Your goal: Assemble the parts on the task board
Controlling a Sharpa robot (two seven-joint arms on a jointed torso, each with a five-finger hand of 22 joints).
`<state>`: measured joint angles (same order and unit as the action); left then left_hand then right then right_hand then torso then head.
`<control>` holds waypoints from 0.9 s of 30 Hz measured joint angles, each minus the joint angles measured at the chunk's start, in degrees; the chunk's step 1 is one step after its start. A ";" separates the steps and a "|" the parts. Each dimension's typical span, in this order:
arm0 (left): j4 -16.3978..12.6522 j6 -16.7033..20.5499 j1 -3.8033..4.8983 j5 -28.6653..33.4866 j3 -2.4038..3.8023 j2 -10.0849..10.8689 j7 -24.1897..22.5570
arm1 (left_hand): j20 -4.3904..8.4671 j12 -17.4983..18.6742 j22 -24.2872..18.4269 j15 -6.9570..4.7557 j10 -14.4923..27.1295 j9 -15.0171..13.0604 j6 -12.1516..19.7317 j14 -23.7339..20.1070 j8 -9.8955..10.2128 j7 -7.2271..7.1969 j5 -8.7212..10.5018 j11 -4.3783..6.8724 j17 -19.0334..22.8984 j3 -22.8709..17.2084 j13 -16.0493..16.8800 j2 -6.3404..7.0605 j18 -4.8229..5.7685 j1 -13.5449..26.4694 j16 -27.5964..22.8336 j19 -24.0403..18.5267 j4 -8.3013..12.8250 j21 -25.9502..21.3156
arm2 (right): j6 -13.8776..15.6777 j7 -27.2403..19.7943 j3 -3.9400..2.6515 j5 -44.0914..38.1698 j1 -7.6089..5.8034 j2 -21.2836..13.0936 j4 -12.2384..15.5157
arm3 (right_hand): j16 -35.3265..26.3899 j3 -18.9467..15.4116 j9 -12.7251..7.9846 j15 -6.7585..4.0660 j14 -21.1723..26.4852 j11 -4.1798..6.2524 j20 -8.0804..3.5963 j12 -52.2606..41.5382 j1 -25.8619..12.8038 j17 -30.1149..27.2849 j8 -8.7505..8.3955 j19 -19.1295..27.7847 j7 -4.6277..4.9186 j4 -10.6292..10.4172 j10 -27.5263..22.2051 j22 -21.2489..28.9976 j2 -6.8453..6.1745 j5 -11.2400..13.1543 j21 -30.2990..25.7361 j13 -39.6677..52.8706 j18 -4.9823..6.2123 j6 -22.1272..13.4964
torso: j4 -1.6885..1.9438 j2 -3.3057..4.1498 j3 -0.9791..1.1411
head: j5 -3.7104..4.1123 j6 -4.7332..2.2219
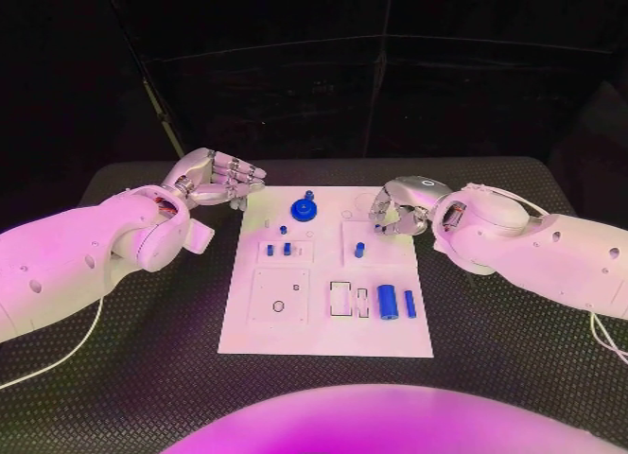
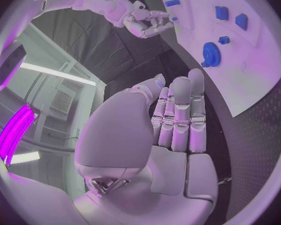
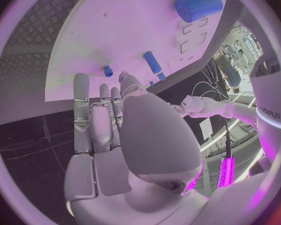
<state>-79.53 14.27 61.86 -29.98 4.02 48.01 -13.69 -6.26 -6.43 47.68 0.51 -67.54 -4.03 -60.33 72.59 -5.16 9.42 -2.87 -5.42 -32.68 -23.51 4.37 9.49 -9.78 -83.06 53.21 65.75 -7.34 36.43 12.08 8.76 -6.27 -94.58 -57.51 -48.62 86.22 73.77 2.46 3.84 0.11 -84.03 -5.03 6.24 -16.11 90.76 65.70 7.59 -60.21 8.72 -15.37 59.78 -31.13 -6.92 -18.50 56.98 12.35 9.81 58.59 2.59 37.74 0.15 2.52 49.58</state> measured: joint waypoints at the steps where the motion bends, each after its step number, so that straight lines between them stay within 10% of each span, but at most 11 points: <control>1: -0.29 0.19 -0.06 1.69 0.00 0.19 -0.56 | 0.00 0.00 -0.08 0.00 0.09 0.00 0.00 0.00 0.00 0.00 0.00 0.09 0.23 0.00 0.00 0.00 0.00 0.00 -0.18 0.00 0.00 -0.16 | -0.08 0.20 0.02 -0.46 0.16 0.00 0.10 | 0.00 0.00 0.00 0.01 -0.01 0.00 0.00 0.18 0.00 0.02 0.00 0.00 0.00 0.00 0.00 -0.09 0.00 0.00 0.09 -0.18 0.00 0.00 | 0.00 0.01 0.01 | 0.01 -0.07; 12: -1.53 1.36 -0.41 11.31 -0.01 1.32 -4.09 | -0.20 0.00 -0.38 0.00 0.29 0.04 0.00 0.00 0.00 0.00 0.00 -0.11 0.68 -0.15 0.01 0.00 0.01 0.00 -0.46 -0.20 0.15 -0.60 | -1.26 1.89 0.06 -3.51 0.60 0.51 0.06 | 0.61 1.31 0.05 0.00 -0.01 -0.29 0.19 1.26 0.88 0.48 -0.29 -1.45 0.44 0.64 0.56 -2.21 0.42 -0.13 1.65 -2.34 0.00 0.90 | 0.00 0.08 0.02 | 0.00 -0.21; 27: -1.94 1.84 -0.50 13.56 -0.01 1.69 -5.16 | -0.20 0.00 -0.54 0.00 0.29 0.04 0.00 0.01 0.00 0.00 0.00 -0.11 0.88 -0.30 -0.03 0.00 0.02 0.00 -0.68 -0.20 0.31 -0.61 | -3.03 2.90 -0.04 -5.55 0.64 1.92 -1.51 | 2.46 9.55 0.06 0.00 -0.01 0.30 -0.29 3.32 3.13 2.80 -0.66 -2.77 -0.05 2.40 4.03 -6.26 1.61 5.89 4.90 -6.42 0.00 3.45 | -0.05 0.12 0.06 | 0.33 -0.15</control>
<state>-81.47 16.12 61.36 -16.42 4.00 49.71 -18.85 -6.45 -6.43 47.13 0.51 -67.24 -3.99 -60.33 72.59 -5.16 9.43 -2.87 -5.53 -31.80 -23.82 4.34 9.49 -9.77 -83.06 52.54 65.55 -7.03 35.82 9.05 11.67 -6.31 -100.14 -56.87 -46.70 84.70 76.23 12.01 3.90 0.11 -84.04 -4.73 5.95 -12.79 93.89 68.49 6.93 -62.99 8.67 -12.97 63.81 -37.39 -5.31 -12.61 61.88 5.93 9.81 62.04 2.54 37.85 0.21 2.85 49.42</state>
